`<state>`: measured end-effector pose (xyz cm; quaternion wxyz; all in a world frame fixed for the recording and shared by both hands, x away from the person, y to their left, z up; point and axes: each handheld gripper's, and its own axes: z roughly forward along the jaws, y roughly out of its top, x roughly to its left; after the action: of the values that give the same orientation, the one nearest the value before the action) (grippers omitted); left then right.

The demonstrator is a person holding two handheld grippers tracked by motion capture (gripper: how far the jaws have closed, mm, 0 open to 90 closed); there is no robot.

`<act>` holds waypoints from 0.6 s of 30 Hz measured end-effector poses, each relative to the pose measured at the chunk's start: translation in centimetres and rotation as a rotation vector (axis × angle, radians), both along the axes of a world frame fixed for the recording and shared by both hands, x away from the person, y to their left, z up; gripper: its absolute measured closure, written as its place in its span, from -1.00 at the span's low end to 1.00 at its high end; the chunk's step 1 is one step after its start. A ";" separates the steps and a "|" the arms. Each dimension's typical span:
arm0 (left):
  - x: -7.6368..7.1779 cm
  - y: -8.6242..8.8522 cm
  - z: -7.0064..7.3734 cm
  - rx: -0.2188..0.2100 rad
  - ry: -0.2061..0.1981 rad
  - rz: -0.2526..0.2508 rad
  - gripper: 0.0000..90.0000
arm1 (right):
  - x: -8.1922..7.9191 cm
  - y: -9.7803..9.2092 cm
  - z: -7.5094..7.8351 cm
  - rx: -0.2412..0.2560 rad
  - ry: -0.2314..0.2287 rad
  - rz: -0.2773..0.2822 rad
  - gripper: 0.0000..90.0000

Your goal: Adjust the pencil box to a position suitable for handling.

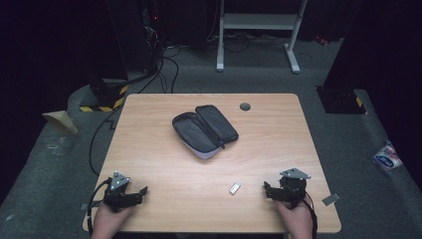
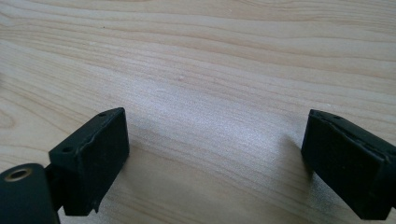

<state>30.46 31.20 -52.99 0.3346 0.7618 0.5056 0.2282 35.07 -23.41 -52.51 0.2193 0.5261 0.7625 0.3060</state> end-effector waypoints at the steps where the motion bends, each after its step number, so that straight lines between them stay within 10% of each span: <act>1: 0.0 -0.1 0.0 -0.008 0.002 0.003 -0.59 | 0.0 0.0 0.0 0.000 0.000 0.000 -0.84; 18: -0.2 -0.2 0.0 0.002 -0.004 -0.011 -0.59 | 0.0 0.0 0.0 0.003 0.001 0.005 -0.82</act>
<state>30.24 31.02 -53.00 0.3361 0.7644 0.5006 0.2283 35.05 -23.40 -52.50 0.2174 0.5246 0.7636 0.3073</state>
